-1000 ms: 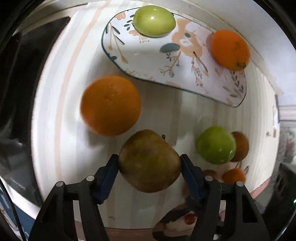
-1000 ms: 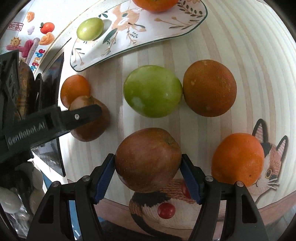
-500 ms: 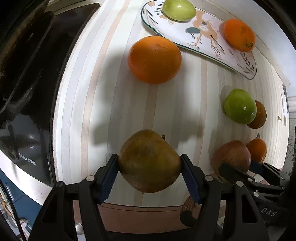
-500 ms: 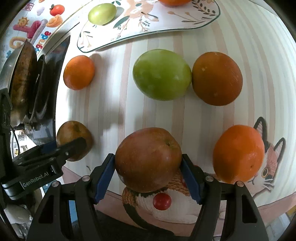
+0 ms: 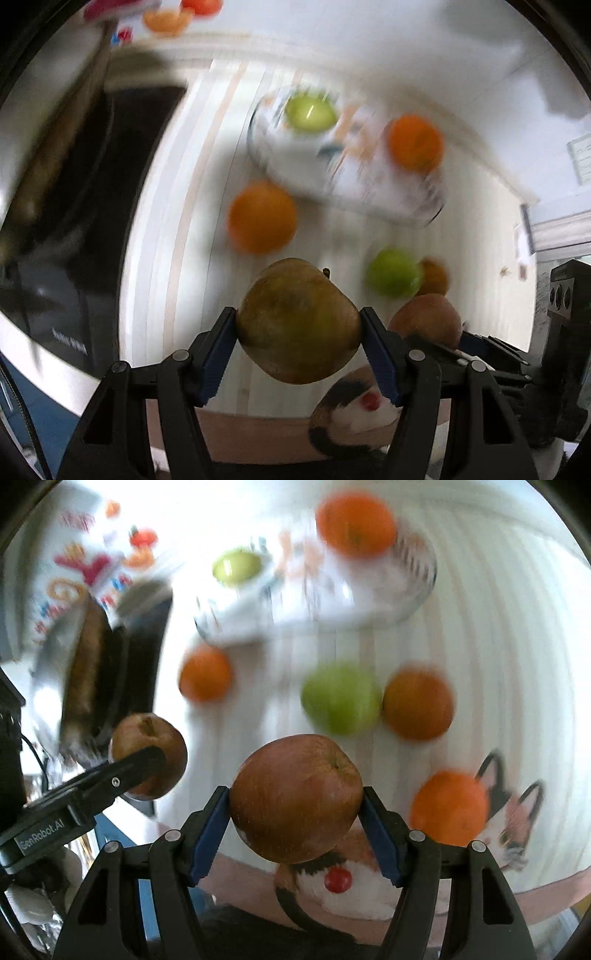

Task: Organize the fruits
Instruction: 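Lower the brown pear onto the plate with the left gripper while the right gripper places the red apple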

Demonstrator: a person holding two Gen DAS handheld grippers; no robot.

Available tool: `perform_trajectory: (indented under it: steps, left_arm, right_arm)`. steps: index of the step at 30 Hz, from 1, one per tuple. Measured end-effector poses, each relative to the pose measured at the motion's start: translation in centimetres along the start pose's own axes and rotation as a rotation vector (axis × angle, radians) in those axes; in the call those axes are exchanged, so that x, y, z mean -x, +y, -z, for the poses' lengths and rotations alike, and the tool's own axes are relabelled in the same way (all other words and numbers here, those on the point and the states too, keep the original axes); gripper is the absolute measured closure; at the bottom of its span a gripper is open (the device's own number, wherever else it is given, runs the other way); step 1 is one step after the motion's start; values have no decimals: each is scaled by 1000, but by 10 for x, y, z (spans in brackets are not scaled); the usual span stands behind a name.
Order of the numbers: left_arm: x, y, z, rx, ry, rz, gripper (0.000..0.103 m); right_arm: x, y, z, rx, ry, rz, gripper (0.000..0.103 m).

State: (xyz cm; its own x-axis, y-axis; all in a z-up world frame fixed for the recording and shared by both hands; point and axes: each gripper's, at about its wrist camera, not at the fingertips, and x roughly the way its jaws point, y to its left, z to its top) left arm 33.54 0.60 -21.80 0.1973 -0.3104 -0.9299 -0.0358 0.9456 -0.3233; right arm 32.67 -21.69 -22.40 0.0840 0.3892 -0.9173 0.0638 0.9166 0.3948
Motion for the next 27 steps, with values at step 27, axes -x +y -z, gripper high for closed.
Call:
perform_trajectory:
  steps: [27]
  left_arm:
    - [-98, 6, -154, -45, 161, -274, 38]
  right_arm:
    - [-35, -50, -143, -154, -100, 187, 30]
